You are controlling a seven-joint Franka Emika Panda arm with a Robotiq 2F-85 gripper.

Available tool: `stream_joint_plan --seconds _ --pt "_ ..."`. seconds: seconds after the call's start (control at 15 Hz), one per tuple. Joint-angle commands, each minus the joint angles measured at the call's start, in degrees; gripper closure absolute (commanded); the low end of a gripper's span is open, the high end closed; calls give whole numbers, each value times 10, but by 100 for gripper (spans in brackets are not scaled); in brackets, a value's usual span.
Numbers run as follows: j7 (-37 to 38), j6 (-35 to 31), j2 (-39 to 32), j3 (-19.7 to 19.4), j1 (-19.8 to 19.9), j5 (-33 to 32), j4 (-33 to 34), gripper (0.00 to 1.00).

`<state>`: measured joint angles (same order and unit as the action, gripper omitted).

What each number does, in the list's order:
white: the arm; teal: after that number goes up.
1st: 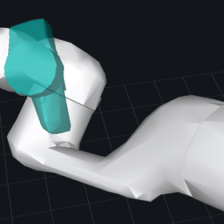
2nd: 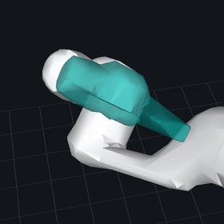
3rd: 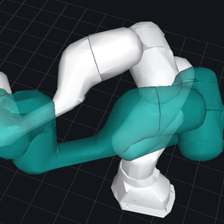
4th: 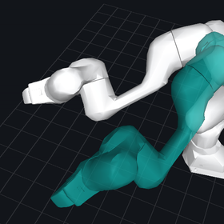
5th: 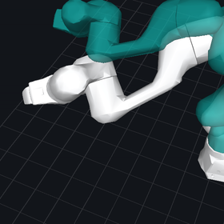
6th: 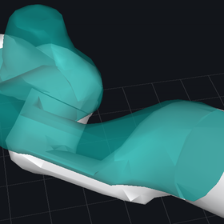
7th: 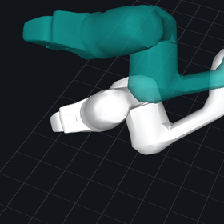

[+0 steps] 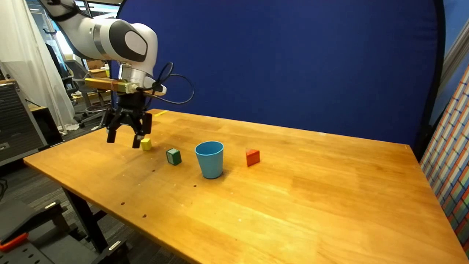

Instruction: Put the yellow block in the blue cup

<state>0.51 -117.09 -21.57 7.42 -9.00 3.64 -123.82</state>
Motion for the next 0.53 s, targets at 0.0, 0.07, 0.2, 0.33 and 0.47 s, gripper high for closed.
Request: stream_joint_plan --seconds 0.0,0.07,0.2,0.33,0.47 --pt "-5 0 -57 7 -11 -16 66 0" --pt "-4 -1 -71 9 -16 -18 80 0" --pt "-8 1 -100 13 -24 -22 108 0" --pt "-9 1 -125 16 -32 -26 133 0" --pt "-12 7 -151 16 -40 -31 163 0"
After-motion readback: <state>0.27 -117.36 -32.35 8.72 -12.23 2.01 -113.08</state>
